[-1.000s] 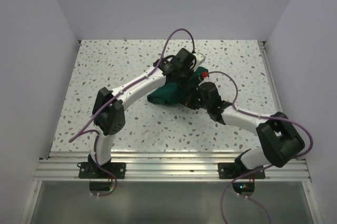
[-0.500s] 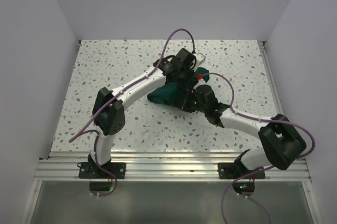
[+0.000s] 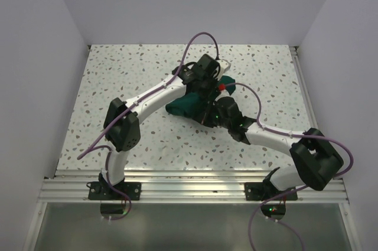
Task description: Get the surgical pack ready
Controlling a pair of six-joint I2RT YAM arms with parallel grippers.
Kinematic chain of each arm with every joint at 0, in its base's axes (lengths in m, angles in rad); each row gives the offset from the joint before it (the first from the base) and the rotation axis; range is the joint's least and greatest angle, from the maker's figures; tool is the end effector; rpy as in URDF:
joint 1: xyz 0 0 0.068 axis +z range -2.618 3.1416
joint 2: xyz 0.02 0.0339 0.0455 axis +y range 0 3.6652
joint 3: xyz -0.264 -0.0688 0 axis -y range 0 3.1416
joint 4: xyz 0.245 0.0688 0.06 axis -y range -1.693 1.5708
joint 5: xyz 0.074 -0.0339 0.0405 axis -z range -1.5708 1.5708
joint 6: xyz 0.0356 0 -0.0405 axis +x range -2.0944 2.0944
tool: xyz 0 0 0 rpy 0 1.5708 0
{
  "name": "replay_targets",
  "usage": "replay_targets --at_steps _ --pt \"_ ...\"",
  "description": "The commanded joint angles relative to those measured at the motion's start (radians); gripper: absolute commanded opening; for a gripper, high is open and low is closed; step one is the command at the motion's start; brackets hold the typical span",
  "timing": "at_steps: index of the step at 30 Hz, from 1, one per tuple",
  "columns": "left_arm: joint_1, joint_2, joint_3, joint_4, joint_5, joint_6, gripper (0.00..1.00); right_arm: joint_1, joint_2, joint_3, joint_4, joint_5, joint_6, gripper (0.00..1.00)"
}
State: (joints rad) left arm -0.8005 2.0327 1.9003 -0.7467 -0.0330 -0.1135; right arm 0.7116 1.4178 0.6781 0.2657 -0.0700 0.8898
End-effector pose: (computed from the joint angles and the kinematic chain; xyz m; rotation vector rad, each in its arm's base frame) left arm 0.3200 -0.3281 0.2926 0.8225 2.3432 -0.3581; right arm 0.2245 0.1969 0.2036 0.1501 2.2138 1.0269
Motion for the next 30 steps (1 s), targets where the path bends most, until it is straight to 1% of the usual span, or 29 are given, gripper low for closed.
replay_targets --at_steps 1,5,11,15,22,25,27,30 --pt "-0.020 -0.043 0.039 0.064 0.047 -0.035 0.00 0.006 -0.011 0.029 0.052 0.041 -0.045 0.04" --pt "-0.020 -0.071 0.026 0.063 0.048 -0.035 0.00 -0.032 0.012 0.023 0.069 0.033 -0.038 0.04" --pt "-0.020 -0.095 -0.015 0.079 0.050 -0.037 0.00 -0.127 0.039 0.001 0.130 -0.046 -0.014 0.03" --pt "-0.020 -0.101 -0.027 0.089 0.056 -0.038 0.00 -0.156 0.082 0.005 0.161 -0.082 -0.005 0.03" --pt "-0.020 -0.111 -0.041 0.107 0.070 -0.038 0.00 -0.172 0.162 -0.018 0.245 -0.093 0.026 0.03" --pt "-0.020 -0.120 -0.053 0.118 0.074 -0.040 0.00 -0.182 0.200 -0.043 0.318 -0.102 0.054 0.02" --pt "-0.020 -0.126 -0.073 0.128 0.084 -0.043 0.00 -0.190 0.222 -0.070 0.404 -0.106 0.080 0.01" --pt "-0.028 -0.153 -0.141 0.165 0.088 -0.048 0.00 -0.199 0.254 -0.089 0.486 -0.109 0.095 0.01"
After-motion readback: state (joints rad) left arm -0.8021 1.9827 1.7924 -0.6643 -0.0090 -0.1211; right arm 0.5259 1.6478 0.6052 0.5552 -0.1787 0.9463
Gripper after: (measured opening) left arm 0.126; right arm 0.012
